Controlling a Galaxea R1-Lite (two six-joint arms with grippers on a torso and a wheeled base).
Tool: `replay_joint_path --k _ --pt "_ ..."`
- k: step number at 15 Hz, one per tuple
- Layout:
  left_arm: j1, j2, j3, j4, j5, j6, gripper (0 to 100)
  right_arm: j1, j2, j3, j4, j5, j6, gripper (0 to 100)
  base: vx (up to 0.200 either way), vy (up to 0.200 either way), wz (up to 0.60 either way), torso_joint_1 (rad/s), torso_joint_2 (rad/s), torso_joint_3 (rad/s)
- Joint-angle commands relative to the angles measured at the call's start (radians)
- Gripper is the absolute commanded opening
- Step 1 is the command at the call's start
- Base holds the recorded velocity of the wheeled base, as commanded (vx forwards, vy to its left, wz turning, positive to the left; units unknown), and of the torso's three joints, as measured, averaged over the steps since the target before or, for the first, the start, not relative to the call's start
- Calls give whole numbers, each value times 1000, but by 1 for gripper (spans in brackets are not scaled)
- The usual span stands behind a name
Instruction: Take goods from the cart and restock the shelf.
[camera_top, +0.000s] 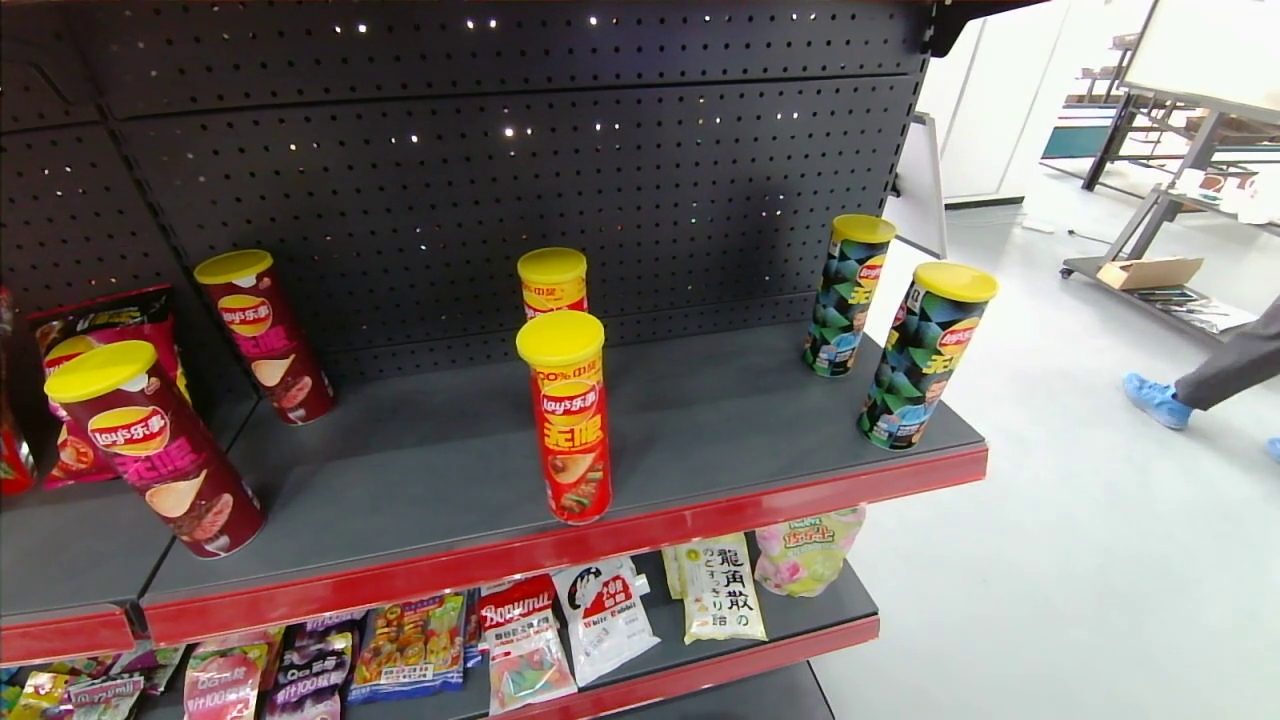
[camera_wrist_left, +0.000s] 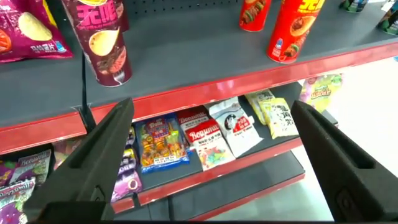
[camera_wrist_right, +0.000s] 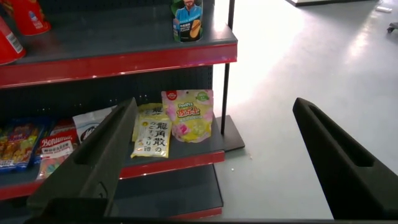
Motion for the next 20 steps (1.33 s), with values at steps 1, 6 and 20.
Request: replay_joint_path --k 1,6,20 --pt "-1 -7 15 -2 0 0 100 0 2 1 0 0 -1 100 0 0 0 0 0 0" --pt "-1 -19 27 -2 -2 0 100 0 2 1 0 0 -1 100 0 0 480 1 -1 1" --pt "126 -128 113 47 179 15 100 0 2 1 0 1 5 100 0 0 129 0 1 0"
